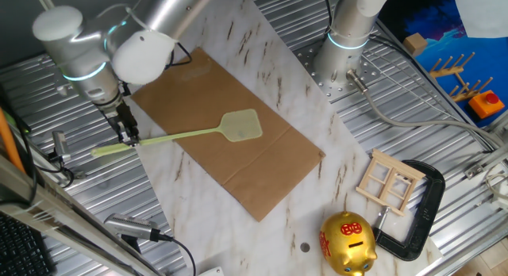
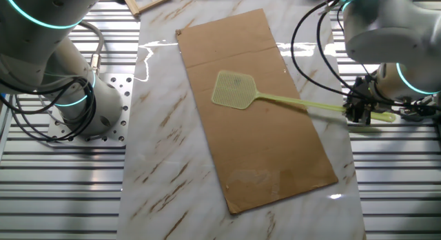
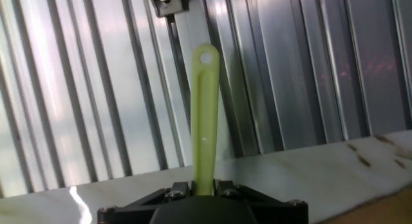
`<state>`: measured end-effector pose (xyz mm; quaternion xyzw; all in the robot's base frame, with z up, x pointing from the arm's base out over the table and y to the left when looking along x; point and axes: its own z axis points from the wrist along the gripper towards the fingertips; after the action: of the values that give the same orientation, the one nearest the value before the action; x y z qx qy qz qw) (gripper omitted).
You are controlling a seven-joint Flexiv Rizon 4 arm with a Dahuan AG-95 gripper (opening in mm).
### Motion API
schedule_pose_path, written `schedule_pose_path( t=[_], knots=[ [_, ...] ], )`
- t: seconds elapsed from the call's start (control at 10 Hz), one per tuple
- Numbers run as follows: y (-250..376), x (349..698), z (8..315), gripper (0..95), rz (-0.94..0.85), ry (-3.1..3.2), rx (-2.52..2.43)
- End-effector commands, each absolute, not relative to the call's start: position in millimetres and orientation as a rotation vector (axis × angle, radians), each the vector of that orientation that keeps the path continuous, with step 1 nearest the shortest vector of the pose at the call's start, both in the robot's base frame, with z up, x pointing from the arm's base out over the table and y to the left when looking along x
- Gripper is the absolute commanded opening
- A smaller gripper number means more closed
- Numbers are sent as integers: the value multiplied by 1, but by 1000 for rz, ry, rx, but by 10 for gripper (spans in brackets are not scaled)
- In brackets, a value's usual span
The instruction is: Swat with a flyswatter
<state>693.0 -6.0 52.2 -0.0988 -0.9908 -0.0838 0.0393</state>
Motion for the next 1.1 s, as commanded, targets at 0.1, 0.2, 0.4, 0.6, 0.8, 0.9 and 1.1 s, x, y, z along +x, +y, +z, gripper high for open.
schedule_pose_path(
  t=[0.1, 0.2, 0.4, 0.6, 0.8, 0.9, 1.1],
  knots=[
    [2, 696, 62, 0, -248, -3014, -347],
    [4, 697, 61, 0, -246, -3014, -353],
    [6, 702, 54, 0, -240, -3018, -352],
    [3, 708, 43, 0, -239, -3024, -337],
    [1, 711, 37, 0, -238, -3027, -319],
    [1, 712, 36, 0, -236, -3026, -314],
    [-1, 710, 39, 0, -232, -3011, -295]
  ],
)
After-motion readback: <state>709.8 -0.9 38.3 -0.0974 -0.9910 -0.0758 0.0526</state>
